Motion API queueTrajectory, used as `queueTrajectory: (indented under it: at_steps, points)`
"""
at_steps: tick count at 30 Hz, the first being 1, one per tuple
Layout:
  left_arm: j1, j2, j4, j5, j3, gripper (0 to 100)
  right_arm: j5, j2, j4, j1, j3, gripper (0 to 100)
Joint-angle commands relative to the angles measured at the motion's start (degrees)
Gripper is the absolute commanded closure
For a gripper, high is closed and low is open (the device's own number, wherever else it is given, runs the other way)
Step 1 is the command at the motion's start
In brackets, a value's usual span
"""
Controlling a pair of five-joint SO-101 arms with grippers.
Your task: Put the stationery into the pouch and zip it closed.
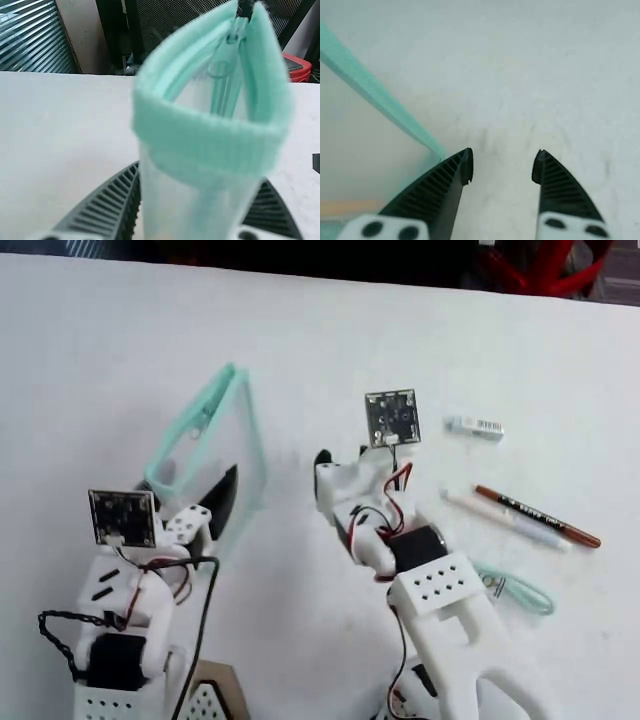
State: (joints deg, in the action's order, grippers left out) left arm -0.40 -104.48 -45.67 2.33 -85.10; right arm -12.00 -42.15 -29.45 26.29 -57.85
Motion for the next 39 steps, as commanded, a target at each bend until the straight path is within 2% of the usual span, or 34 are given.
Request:
queueTrajectory:
  at_steps: [1, 39]
  points:
    - [-0.2, -0.2, 1.4, 0.7, 0.3, 71, 0.7, -0.8, 1.0, 0.3, 0.4, 80.4]
    - [1.6, -0.1, 1.1, 0.5, 0.2, 71, 0.7, -0.8, 1.0, 0.3, 0.4, 80.4]
